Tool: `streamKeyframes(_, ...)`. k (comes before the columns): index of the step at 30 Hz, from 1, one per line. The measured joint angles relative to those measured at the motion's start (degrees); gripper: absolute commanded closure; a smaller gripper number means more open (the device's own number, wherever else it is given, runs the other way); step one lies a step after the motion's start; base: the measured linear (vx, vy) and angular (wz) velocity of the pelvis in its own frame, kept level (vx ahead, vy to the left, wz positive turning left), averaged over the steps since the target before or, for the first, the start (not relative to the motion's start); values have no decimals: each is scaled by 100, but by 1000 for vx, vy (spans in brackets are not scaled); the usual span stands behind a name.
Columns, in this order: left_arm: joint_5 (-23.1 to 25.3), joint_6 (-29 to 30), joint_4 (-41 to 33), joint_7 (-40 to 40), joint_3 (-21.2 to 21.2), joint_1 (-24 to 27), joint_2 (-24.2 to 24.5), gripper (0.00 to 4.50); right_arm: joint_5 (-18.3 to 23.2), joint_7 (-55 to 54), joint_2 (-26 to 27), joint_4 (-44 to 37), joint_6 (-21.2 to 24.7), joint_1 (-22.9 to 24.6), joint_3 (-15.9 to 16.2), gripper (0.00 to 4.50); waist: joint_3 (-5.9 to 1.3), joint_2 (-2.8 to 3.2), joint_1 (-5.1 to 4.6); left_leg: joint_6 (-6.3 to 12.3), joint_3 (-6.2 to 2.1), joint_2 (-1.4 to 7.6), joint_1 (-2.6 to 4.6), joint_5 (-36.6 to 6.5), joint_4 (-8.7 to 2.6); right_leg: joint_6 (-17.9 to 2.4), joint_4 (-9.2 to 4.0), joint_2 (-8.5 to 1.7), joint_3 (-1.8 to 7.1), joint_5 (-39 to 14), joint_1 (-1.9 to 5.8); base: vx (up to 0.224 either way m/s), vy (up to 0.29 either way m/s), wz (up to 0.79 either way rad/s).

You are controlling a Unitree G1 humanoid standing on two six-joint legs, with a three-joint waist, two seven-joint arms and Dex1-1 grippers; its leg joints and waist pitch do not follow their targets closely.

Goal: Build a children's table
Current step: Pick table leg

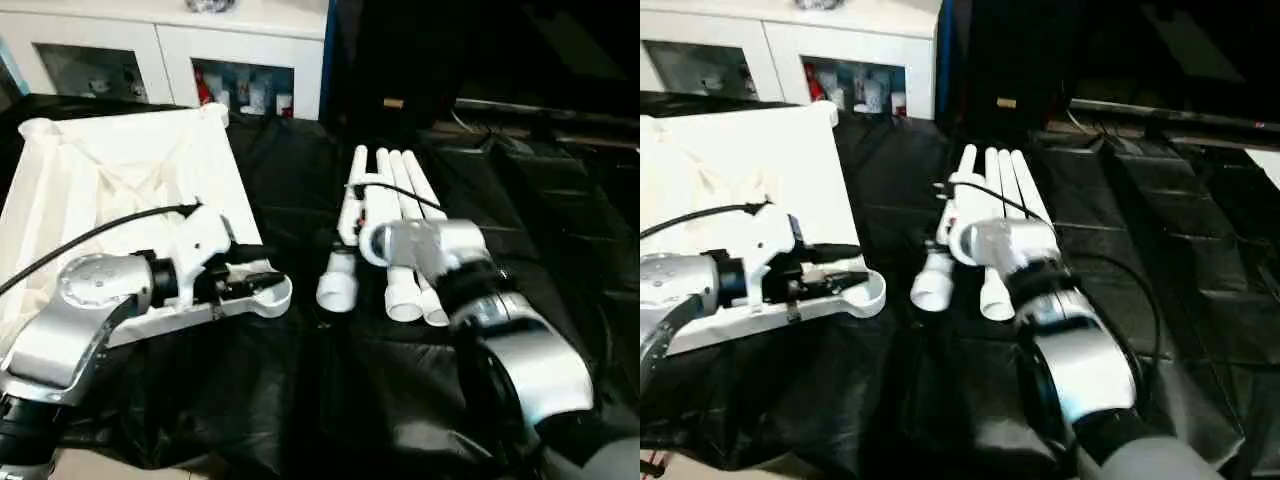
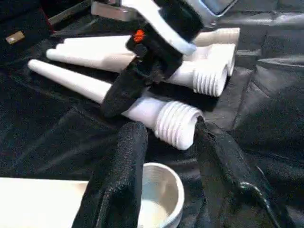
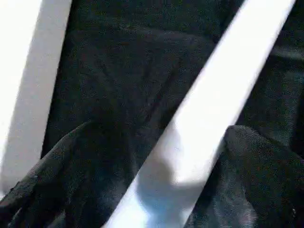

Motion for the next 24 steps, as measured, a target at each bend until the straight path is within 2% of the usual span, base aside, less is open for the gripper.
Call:
streamKeyframes(4,30,0,-5,-50,-64,-18,0,261,-185,-6,13,489,-25,-49,53,0,-1,-2,22,0,2,0,-3,0,1,0,-2,-1,1,0,0,0,0,0)
streamKeyframes(5,32,7,-8,-61,-72,-17,0,258,-195,-4,32,595,-48,-60,62,26,-1,-2,18,0,3,0,-3,0,1,0,-2,-1,1,0,0,0,0,0)
streamKeyframes(7,34,21,-26,-65,-82,-17,0,258,-198,-19,44,740,-58,-167,54,26,-1,-2,15,-1,3,1,-2,1,0,0,-2,-1,-1,0,0,0,0,0)
streamKeyframes(9,46,22,-34,-70,-136,-17,1,258,-193,-67,51,878,-134,-205,16,61,-2,-3,16,-1,3,2,0,1,0,0,-2,-1,0,0,0,0,0,0)
streamKeyframes(11,74,24,-36,-71,-177,-16,2,258,-189,-113,53,924,-167,-210,-8,69,-2,-3,15,-1,4,2,0,1,1,0,-1,-1,0,0,0,0,0,0)
streamKeyframes(18,91,27,-35,-128,-179,-18,2,258,-159,-174,34,1181,-299,-295,-300,114,-2,-3,14,-4,4,2,1,2,1,-2,2,-1,0,2,1,0,0,0)
streamKeyframes(20,105,25,-35,-133,-195,-29,2,258,-153,-161,22,1258,-314,-336,-343,144,-1,-1,12,-4,4,2,1,2,1,-2,2,-1,0,1,1,0,0,0)
streamKeyframes(24,139,20,-34,-136,-223,-40,2,258,-149,-133,-23,1340,-353,-365,-425,156,-1,0,12,-4,4,3,-1,2,1,-2,1,-1,-1,1,1,0,0,0)
